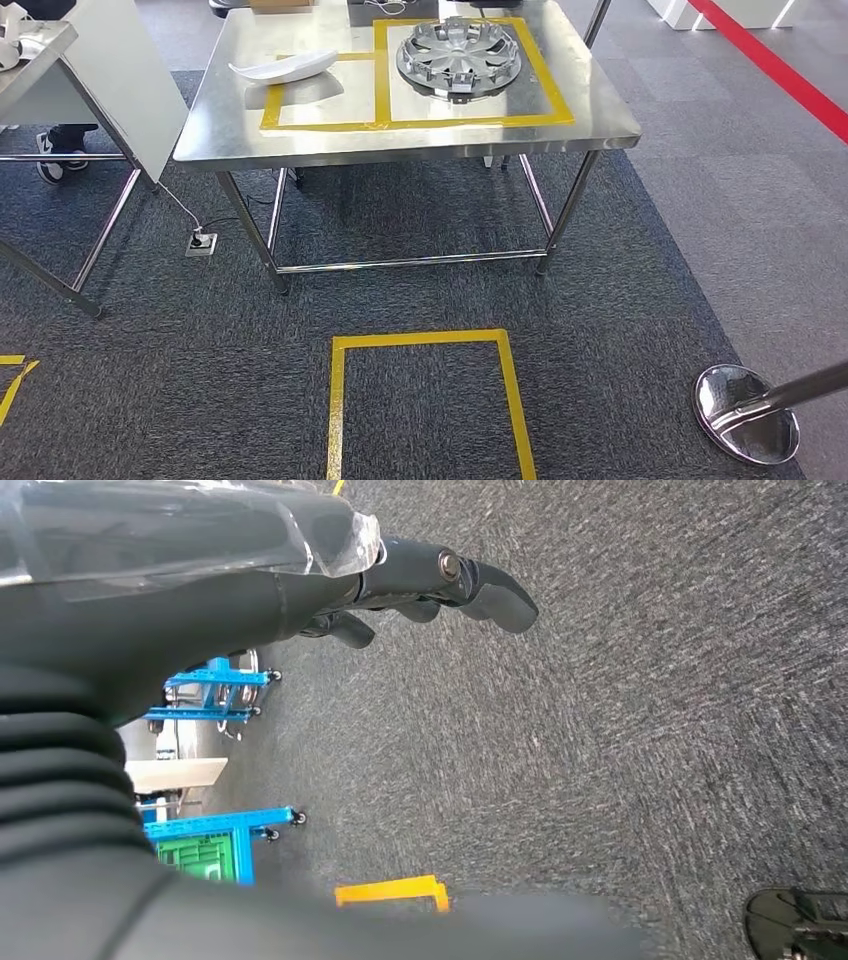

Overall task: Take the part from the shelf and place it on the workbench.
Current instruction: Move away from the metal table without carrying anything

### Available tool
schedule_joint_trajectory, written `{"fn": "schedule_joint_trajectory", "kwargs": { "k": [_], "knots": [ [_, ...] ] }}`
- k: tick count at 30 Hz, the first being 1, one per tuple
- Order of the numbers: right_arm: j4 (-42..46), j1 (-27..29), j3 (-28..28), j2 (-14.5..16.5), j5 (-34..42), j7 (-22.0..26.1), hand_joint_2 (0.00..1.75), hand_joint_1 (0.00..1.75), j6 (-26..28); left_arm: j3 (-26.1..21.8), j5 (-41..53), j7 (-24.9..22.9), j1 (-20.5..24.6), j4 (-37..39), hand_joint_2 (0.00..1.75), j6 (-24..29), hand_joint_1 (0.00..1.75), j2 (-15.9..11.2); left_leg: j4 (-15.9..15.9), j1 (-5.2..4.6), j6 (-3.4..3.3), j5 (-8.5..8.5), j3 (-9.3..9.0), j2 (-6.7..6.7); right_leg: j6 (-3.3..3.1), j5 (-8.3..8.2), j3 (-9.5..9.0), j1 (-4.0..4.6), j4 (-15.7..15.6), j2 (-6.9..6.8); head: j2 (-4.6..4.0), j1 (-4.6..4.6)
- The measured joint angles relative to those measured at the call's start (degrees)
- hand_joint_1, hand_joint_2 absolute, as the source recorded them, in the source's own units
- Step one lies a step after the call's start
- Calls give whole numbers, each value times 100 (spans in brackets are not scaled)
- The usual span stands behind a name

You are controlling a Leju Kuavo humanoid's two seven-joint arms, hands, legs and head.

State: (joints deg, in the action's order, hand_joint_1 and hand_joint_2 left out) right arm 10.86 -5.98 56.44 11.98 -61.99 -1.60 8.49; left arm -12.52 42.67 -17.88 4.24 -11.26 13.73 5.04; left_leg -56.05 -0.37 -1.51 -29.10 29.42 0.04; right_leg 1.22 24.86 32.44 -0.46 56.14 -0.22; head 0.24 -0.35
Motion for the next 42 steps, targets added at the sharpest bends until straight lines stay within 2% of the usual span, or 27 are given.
{"fn": "schedule_joint_trajectory", "kwargs": {
  "k": [7, 11, 17, 26, 27, 30, 31, 42],
  "knots": [
    [0, -3, 17, -20, 101, -31, 0, 0, 78, -9, 33, -142, 2, 25, 175, 192, 0, 26, 0, 4, 3, 3, 23, 0, 1, -1, 32, 6, 13, 0, 0, -2],
    [0, -2, 17, -28, 96, -46, 175, 0, 107, -61, -3, -193, 2, 26, 175, 418, 0, 75, 0, 8, 9, 8, 31, 0, 0, -1, 42, 9, 16, 0, 0, -2],
    [32, 60, -159, -81, 258, -50, 175, 0, 395, -171, -268, -205, -31, 19, 175, 693, 0, 134, 1, 11, 13, 13, 32, -1, -1, -1, 42, 10, 19, 0, 0, -1],
    [208, 317, -1121, -297, 1407, -39, 175, 0, 227, -112, -1052, 164, -233, -148, 175, 332, 0, 93, 1, 11, 13, 13, 34, -1, -1, -1, 43, 10, 19, 0, 0, -1],
    [232, 347, -1241, -322, 1545, -36, 175, 0, 197, -86, -1144, 210, -260, -175, 131, 284, 0, 81, 1, 11, 13, 13, 34, -1, -1, -1, 43, 10, 19, 0, 0, -1],
    [302, 433, -1588, -397, 1943, -21, 44, 0, 109, -5, -1405, 343, -336, -249, 0, 147, 0, 44, 1, 11, 13, 13, 34, -1, -1, -1, 44, 10, 19, 0, 0, -1],
    [326, 461, -1710, -422, 2081, -14, 0, 0, 78, 26, -1498, 390, -360, -274, 0, 99, 0, 29, 1, 11, 13, 13, 34, -1, -1, -1, 44, 10, 19, 0, 0, -1],
    [592, 798, -3091, -699, 3591, 46, 0, 0, -255, 408, -2516, 894, -656, -572, 0, -433, 0, -141, 1, 11, 12, 13, 34, -1, -2, 0, 45, 10, 19, 0, 0, -1]
  ]
}}
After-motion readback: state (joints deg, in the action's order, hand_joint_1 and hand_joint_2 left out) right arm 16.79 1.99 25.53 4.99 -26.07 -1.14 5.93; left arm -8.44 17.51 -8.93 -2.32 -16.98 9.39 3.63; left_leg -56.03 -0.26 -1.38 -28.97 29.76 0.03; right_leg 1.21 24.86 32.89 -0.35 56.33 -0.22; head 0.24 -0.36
